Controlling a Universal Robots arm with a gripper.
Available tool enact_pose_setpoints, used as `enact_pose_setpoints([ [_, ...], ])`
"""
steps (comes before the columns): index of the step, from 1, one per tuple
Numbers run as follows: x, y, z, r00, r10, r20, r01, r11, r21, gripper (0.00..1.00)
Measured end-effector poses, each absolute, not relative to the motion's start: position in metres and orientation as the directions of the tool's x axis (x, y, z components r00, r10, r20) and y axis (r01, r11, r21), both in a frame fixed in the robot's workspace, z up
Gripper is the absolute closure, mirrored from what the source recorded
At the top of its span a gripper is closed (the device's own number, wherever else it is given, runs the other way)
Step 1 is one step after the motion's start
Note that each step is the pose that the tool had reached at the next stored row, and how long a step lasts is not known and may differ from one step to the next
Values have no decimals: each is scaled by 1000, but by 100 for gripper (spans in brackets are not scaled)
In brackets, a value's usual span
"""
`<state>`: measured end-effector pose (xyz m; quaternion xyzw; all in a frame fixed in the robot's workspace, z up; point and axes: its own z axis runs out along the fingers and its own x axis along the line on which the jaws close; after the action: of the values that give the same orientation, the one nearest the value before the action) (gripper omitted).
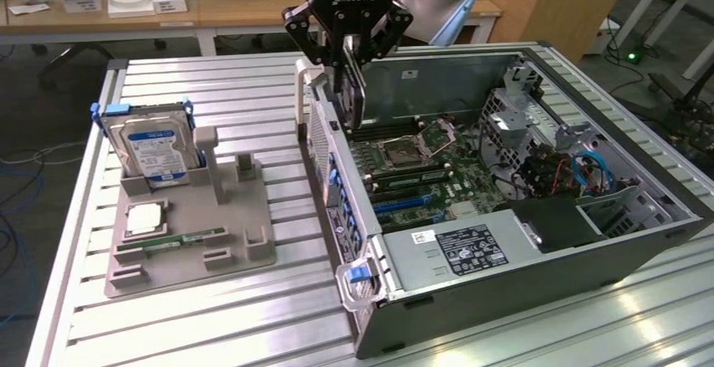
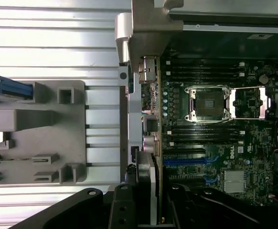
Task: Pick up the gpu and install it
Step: 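Pick up the gpu and move the gpu toward the slot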
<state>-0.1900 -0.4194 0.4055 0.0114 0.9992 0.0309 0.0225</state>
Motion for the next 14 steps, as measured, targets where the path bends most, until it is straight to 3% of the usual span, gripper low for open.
enact_pose_setpoints([
  [14,-178,-419,404,-998,24,-52,21,998,62,72],
])
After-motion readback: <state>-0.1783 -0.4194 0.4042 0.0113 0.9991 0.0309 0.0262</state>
